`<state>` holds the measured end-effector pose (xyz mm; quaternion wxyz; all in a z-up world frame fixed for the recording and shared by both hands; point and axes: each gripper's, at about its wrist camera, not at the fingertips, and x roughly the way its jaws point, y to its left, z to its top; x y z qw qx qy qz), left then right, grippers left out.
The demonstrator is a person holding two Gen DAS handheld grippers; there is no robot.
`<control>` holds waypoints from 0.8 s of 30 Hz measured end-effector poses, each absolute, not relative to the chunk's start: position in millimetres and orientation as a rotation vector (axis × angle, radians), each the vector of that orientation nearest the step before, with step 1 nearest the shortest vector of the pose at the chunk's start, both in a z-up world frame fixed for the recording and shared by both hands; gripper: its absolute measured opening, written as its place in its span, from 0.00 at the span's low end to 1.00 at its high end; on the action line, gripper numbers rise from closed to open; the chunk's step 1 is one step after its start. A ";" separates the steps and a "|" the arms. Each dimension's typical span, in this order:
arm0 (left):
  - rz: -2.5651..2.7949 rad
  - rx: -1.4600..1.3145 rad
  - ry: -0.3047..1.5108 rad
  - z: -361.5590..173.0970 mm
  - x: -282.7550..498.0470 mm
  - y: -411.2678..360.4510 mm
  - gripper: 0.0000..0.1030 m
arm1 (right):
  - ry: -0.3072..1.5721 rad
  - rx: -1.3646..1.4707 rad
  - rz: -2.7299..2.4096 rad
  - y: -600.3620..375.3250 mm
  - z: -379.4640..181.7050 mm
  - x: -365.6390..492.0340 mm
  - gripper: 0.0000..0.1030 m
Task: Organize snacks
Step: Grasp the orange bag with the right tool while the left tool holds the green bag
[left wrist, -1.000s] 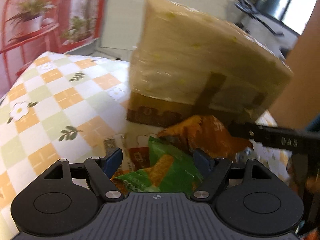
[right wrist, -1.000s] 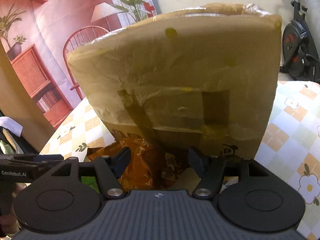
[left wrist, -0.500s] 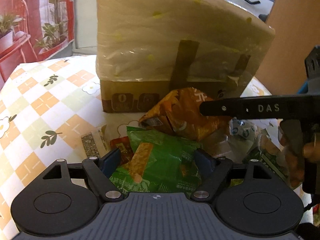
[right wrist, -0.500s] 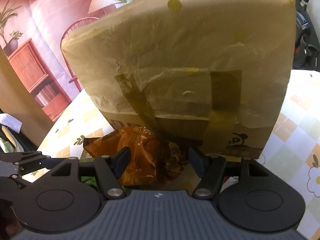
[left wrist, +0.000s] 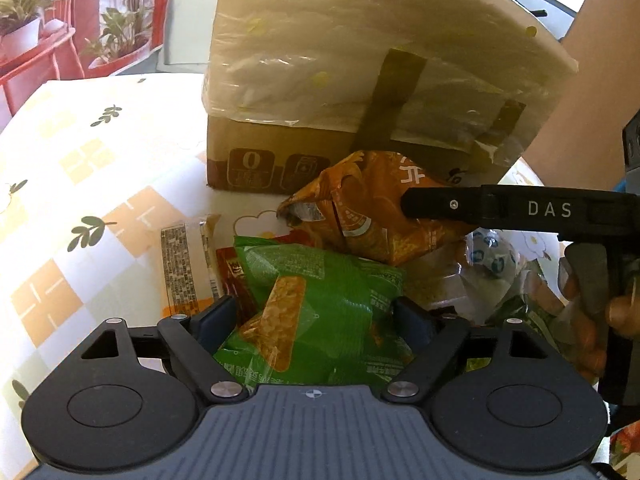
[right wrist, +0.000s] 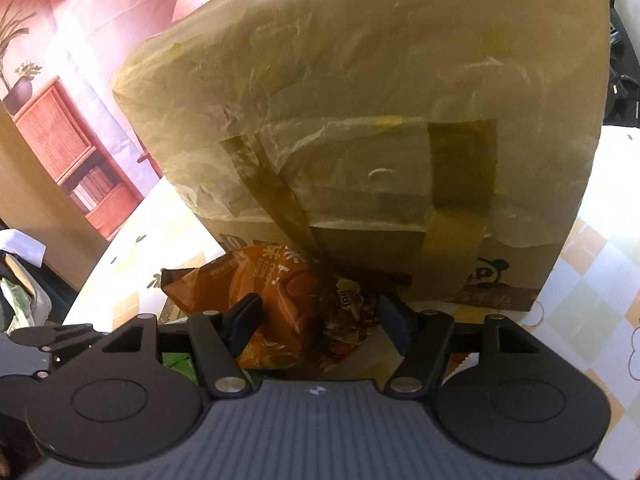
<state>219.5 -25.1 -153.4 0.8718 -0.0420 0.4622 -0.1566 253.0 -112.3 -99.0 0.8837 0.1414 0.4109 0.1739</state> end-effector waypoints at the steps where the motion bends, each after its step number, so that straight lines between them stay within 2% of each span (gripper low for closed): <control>1: -0.328 -0.083 0.965 -153.3 219.0 -25.7 0.84 | 0.856 0.292 0.362 -111.5 -99.0 252.9 0.67; 4: -0.324 -0.086 0.962 -153.4 218.9 -25.7 0.83 | 0.850 0.280 0.366 -111.4 -96.6 251.3 0.63; 6: -0.326 -0.092 0.957 -153.4 218.7 -25.7 0.78 | 0.840 0.285 0.395 -109.9 -96.2 250.0 0.50; 11: -0.322 -0.052 0.923 -148.5 212.9 -29.1 0.67 | 0.815 0.265 0.397 -107.7 -93.8 244.6 0.40; 16: -0.327 -0.079 0.903 -141.0 207.7 -24.4 0.60 | 0.790 0.299 0.396 -116.7 -90.2 240.0 0.38; 24: -0.308 -0.088 0.868 -127.4 199.9 -18.8 0.59 | 0.734 0.323 0.402 -128.2 -76.5 231.3 0.37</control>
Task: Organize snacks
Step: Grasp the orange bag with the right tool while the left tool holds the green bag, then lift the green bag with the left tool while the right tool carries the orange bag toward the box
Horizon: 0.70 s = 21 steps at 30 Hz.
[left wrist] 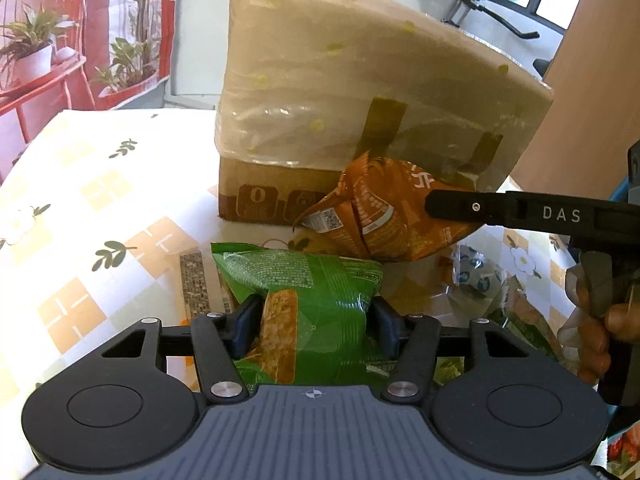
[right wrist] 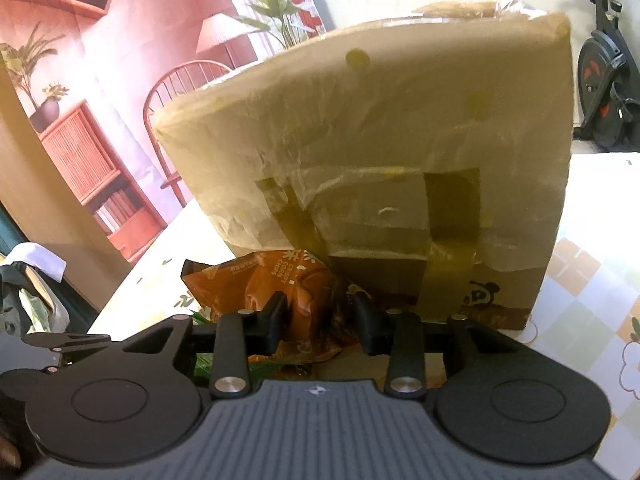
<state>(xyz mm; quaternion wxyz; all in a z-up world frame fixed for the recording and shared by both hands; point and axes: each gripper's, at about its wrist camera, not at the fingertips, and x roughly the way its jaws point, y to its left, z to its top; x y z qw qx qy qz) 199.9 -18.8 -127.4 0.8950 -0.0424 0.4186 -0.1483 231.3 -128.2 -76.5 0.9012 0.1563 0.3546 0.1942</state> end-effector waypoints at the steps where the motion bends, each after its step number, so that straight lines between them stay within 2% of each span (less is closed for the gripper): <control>1: -0.305 -0.089 0.863 -125.6 198.5 -18.2 0.59 | 0.729 0.326 0.403 -130.2 -75.8 230.0 0.37; 21: -0.218 -0.112 0.715 -84.4 180.3 -1.0 0.60 | 0.649 0.379 0.377 -151.6 -58.7 200.7 0.35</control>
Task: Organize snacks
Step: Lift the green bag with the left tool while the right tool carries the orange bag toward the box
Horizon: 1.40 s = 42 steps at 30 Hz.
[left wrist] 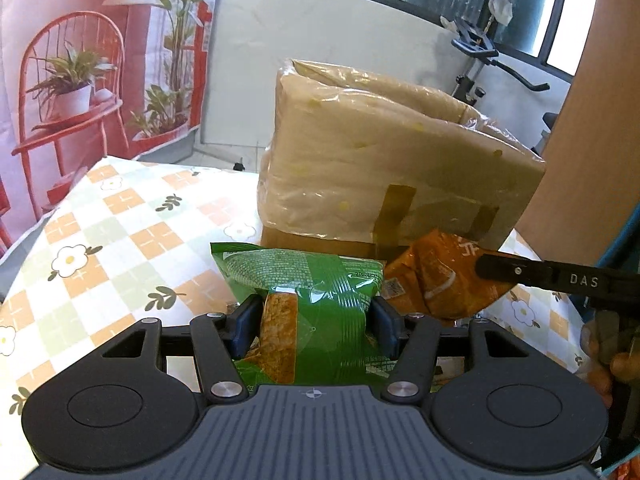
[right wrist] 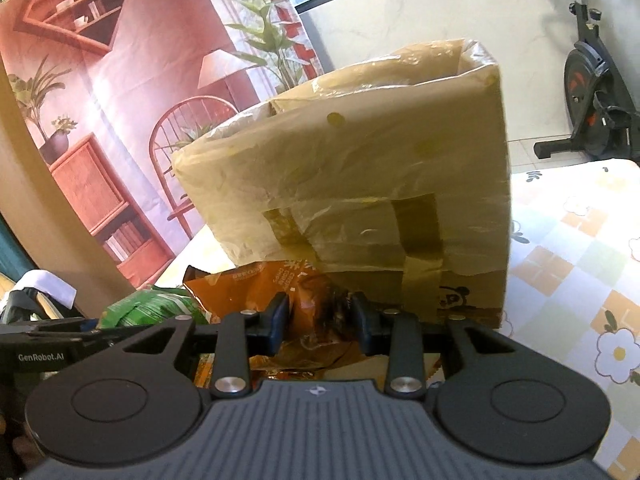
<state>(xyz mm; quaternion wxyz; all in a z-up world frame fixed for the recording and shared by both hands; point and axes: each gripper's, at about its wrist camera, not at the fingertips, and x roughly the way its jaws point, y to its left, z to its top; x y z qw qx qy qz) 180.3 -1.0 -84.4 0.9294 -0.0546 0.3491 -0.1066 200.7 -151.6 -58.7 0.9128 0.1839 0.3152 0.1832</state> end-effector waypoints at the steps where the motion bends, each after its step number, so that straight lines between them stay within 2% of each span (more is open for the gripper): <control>1: -0.218 -0.113 0.714 -83.7 180.3 -1.4 0.60 | 0.647 0.380 0.374 -152.4 -58.4 199.4 0.35; 19: -0.212 -0.130 0.657 -59.4 173.1 3.6 0.60 | 0.528 0.470 0.373 -183.2 -25.9 170.4 0.34; 32: -0.315 -0.001 0.509 6.7 192.5 -9.4 0.60 | 0.426 0.555 0.372 -212.9 14.7 159.4 0.34; 42: -0.380 0.053 0.398 41.8 212.8 -41.1 0.60 | 0.368 0.555 0.447 -234.9 70.1 186.6 0.33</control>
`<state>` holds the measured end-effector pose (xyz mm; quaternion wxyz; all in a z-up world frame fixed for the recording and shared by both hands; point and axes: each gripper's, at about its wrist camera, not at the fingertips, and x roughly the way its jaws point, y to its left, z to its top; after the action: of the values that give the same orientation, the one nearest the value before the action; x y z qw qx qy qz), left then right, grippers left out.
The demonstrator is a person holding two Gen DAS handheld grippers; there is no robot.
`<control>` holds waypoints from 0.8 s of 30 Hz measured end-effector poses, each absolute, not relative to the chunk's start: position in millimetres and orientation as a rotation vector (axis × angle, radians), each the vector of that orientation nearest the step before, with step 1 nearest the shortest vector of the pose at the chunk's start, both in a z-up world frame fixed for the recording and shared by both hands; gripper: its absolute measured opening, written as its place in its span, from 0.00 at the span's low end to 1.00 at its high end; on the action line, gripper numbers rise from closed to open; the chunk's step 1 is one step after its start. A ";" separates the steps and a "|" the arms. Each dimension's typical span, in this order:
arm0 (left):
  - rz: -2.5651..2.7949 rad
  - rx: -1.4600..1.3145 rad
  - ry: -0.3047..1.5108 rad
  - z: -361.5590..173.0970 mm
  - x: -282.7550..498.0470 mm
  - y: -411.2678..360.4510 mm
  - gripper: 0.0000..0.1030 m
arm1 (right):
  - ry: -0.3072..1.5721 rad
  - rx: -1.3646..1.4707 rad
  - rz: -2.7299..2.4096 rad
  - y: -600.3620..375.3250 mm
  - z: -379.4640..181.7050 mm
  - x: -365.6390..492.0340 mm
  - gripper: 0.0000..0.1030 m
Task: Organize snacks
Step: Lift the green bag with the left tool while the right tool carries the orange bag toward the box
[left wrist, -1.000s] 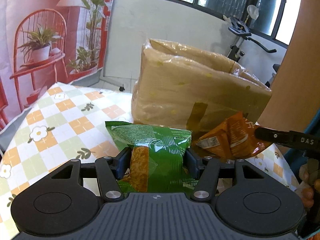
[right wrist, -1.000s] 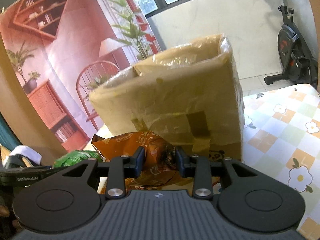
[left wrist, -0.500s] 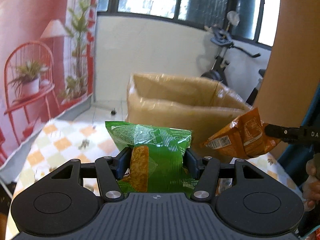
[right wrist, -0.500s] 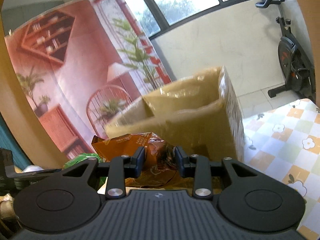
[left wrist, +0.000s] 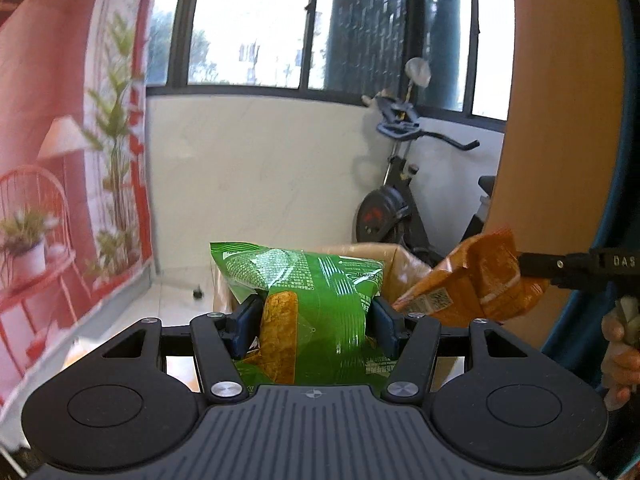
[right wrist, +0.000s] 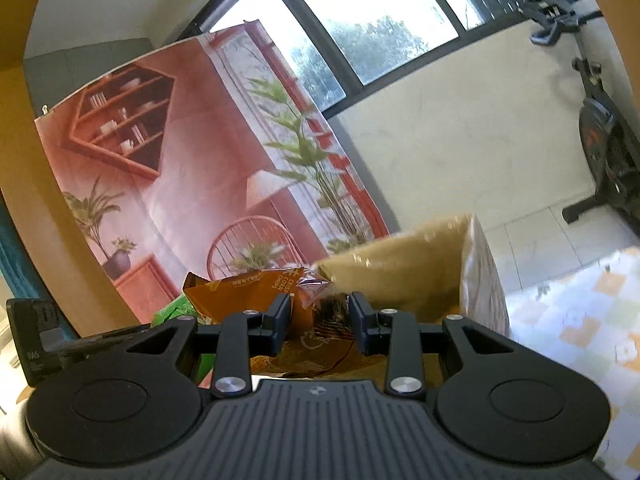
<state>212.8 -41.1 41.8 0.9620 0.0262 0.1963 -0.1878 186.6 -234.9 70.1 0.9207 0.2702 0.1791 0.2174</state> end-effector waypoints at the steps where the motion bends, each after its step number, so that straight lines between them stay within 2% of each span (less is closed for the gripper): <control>1: -0.378 0.072 0.386 41.7 217.3 -44.3 0.60 | 0.361 0.556 0.446 -235.6 73.9 191.6 0.33; 11: -0.330 0.073 0.397 33.2 282.9 -70.2 0.60 | 0.335 0.457 0.377 -219.6 68.1 255.2 0.33; 17: -0.295 0.074 0.505 8.1 328.6 -79.1 0.60 | 0.411 0.495 0.312 -205.5 40.6 297.7 0.33; 24: -0.279 0.079 0.586 -5.0 359.2 -81.4 0.60 | 0.508 0.675 0.191 -205.9 14.4 336.2 0.33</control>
<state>359.2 -81.4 -5.0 0.9470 0.0389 0.2879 -0.1371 336.2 -205.9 14.4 0.9078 0.3269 0.2460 0.0926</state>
